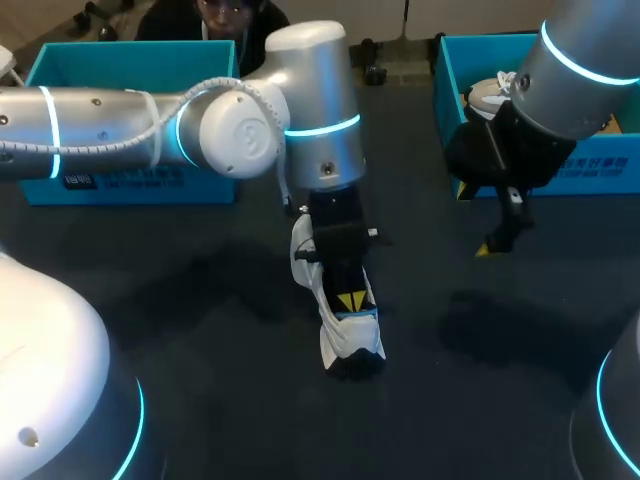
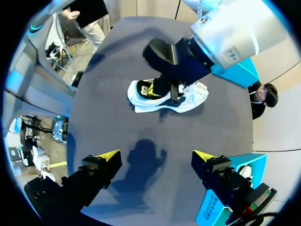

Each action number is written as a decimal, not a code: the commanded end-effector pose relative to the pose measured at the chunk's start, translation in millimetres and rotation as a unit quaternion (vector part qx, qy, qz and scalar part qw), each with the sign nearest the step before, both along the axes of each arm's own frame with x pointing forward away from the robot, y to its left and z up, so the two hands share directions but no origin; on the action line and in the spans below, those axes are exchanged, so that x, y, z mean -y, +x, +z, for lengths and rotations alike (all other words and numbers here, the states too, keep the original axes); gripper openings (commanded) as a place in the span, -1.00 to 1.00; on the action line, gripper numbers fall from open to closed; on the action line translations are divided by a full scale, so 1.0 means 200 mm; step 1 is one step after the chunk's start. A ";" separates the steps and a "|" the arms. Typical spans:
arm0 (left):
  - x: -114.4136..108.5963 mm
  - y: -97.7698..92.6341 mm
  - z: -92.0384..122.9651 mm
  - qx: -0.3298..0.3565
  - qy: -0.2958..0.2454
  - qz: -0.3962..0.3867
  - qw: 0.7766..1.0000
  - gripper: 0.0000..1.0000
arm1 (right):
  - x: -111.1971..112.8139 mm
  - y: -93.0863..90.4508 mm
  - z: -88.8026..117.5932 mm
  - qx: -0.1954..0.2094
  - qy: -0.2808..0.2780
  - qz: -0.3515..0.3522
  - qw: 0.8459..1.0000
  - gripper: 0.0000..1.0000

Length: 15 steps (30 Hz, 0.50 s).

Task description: Take the shoe out of the shoebox, open the shoe tongue, remove and reinsert the insole, then place the shoe into the shoebox

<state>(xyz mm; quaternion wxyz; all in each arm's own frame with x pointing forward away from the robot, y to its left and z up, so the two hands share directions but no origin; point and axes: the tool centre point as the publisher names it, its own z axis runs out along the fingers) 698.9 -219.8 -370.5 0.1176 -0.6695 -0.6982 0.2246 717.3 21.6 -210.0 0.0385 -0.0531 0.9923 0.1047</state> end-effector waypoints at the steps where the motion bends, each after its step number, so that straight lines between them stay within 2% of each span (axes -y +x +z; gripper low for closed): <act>1: 0.02 -0.01 -0.07 -0.003 0.005 -0.002 1.000 -1.00 | -0.01 0.00 -0.01 0.000 -0.001 0.000 1.000 1.00; 4: 0.01 -0.02 -0.11 -0.005 0.013 -0.002 1.000 -1.00 | -0.01 0.00 -0.01 0.000 -0.001 0.000 1.000 1.00; 6: -0.01 -0.02 -0.10 -0.005 0.012 0.000 1.000 -1.00 | -0.01 0.00 -0.01 0.000 -0.001 0.000 1.000 1.00; 15: -0.04 -0.02 0.09 0.004 -0.018 -0.006 1.000 -1.00 | -0.01 0.00 -0.01 0.000 -0.001 0.000 1.000 1.00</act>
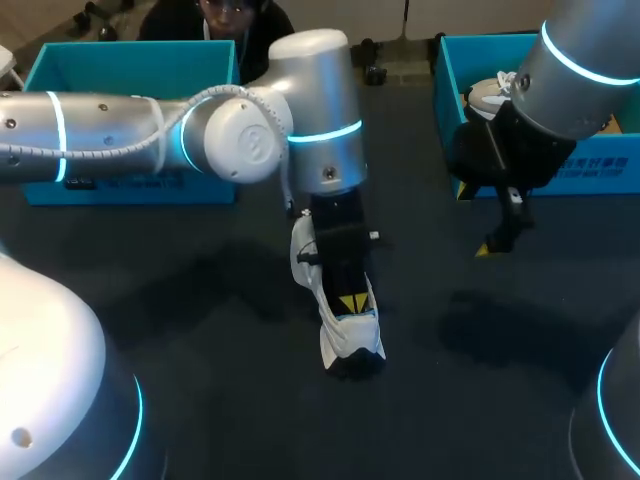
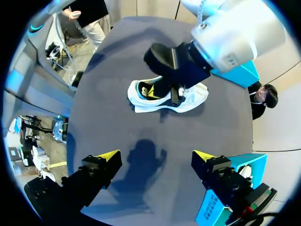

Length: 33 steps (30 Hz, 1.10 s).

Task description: Take the shoe out of the shoebox, open the shoe tongue, remove and reinsert the insole, then place the shoe into the shoebox

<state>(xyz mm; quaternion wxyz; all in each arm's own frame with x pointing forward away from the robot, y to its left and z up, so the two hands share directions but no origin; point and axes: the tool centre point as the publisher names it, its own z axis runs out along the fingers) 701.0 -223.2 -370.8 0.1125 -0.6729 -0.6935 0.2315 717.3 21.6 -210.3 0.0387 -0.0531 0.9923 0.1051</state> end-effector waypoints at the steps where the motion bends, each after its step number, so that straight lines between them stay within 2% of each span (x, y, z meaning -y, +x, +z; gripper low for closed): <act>1: -0.05 -0.04 0.10 0.004 -0.007 -0.009 1.000 -1.00 | -0.01 0.00 -0.01 0.000 -0.001 0.000 1.000 1.00; 5: -0.02 -0.06 0.09 -0.013 -0.005 -0.019 1.000 -1.00 | -0.01 0.00 -0.01 0.000 -0.001 0.000 1.000 1.00; 12: -0.01 -0.10 -0.03 -0.025 0.010 -0.024 0.999 -1.00 | -0.01 0.00 -0.01 0.000 -0.001 0.000 1.000 1.00; 21: -0.02 -0.11 -0.20 -0.023 0.024 -0.013 0.999 -1.00 | -0.01 0.00 -0.01 0.000 -0.001 0.000 1.000 1.00; 24: -0.04 -0.11 -0.22 -0.019 0.030 -0.012 0.999 -1.00 | -0.01 0.00 -0.01 0.000 -0.001 0.000 1.000 1.00; 26: -0.05 -0.11 -0.21 -0.019 0.028 -0.010 0.999 -1.00 | -0.01 0.00 -0.01 0.000 -0.001 0.000 1.000 1.00; 33: -0.08 -0.07 -0.01 -0.005 0.001 0.005 1.000 -1.00 | -0.01 0.00 -0.01 0.000 -0.001 0.000 1.000 1.00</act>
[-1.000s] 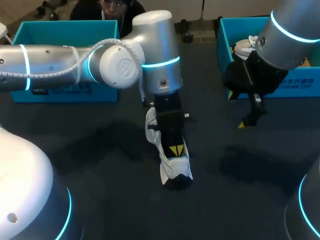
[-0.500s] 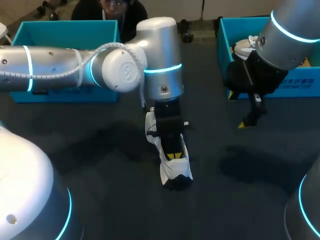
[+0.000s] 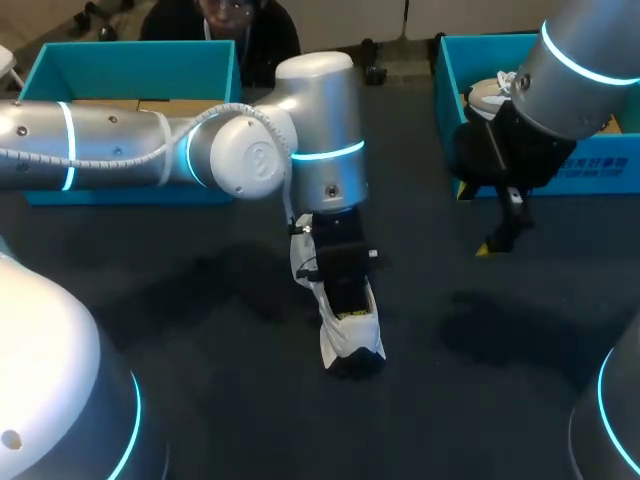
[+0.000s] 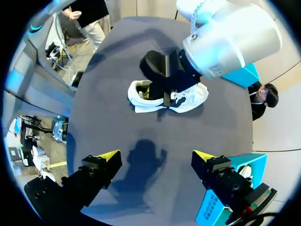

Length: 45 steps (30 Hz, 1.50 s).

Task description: Take the shoe out of the shoebox, open the shoe tongue, remove and reinsert the insole, then place the shoe into the shoebox

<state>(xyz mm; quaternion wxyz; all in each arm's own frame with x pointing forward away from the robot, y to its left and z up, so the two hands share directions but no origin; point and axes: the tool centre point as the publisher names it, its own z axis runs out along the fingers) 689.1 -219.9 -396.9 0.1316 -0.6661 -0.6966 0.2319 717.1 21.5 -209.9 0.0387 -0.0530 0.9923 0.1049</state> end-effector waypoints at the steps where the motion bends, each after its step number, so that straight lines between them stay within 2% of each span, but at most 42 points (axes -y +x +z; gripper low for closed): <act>1: -0.06 0.00 0.14 0.008 -0.015 0.003 1.000 -1.00 | -0.01 0.00 -0.01 0.000 -0.001 0.000 1.000 1.00; 4: -0.05 -0.02 0.20 0.001 -0.024 -0.001 1.000 -1.00 | -0.01 0.00 -0.01 0.000 -0.001 0.000 1.000 1.00; 9: -0.02 -0.05 0.21 -0.035 -0.032 -0.013 0.999 -1.00 | -0.01 0.00 -0.01 0.000 -0.001 0.000 1.000 1.00; 19: -0.01 -0.10 0.07 -0.058 -0.016 -0.021 0.998 -1.00 | -0.01 0.00 -0.01 0.000 -0.001 0.000 1.000 1.00; 28: 0.00 -0.12 -0.04 -0.049 -0.003 -0.022 0.999 -1.00 | -0.01 0.00 -0.01 0.000 -0.001 0.000 1.000 1.00; 39: -0.04 -0.08 -0.13 0.012 0.028 -0.013 0.999 -1.00 | -0.01 0.00 -0.01 0.000 -0.001 0.000 1.000 1.00; 45: -0.08 0.00 -0.18 0.045 0.050 -0.001 0.998 -1.00 | -0.01 0.00 -0.01 0.000 -0.001 0.000 1.000 1.00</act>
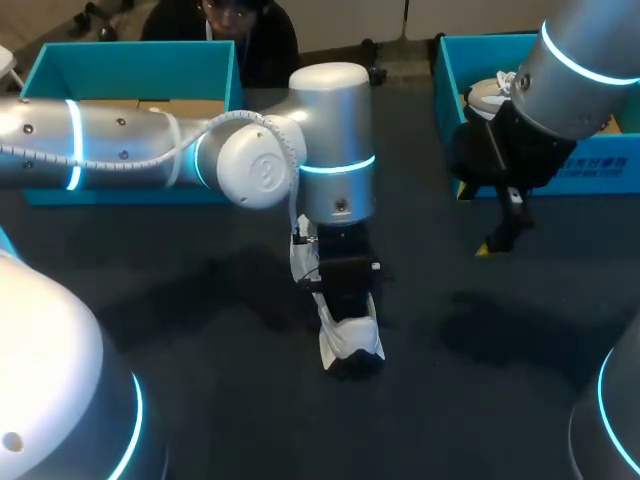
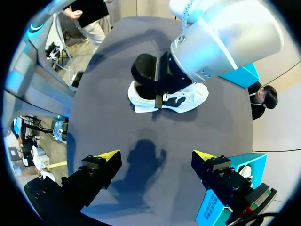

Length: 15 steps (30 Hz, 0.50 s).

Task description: Take the shoe out of the shoebox, open the shoe tongue, remove and reinsert the insole, then place the shoe into the shoebox

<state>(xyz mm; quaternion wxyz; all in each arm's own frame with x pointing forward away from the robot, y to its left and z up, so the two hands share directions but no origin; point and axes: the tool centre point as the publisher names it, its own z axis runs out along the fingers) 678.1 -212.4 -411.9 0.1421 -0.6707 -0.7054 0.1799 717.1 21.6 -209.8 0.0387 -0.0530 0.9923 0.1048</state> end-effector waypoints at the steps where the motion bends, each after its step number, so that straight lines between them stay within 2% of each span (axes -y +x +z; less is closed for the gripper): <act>1: -0.04 0.06 -0.10 0.019 0.006 0.005 1.000 -1.00 | -0.01 0.00 -0.01 0.000 -0.001 0.000 1.000 1.00; 10: -0.11 0.24 -0.13 0.087 0.029 0.021 0.996 -1.00 | -0.01 0.00 -0.01 0.000 -0.001 0.000 1.000 1.00; 15: -0.14 0.29 -0.13 0.128 0.034 0.017 0.991 -1.00 | -0.01 0.00 -0.01 0.000 -0.001 0.000 1.000 1.00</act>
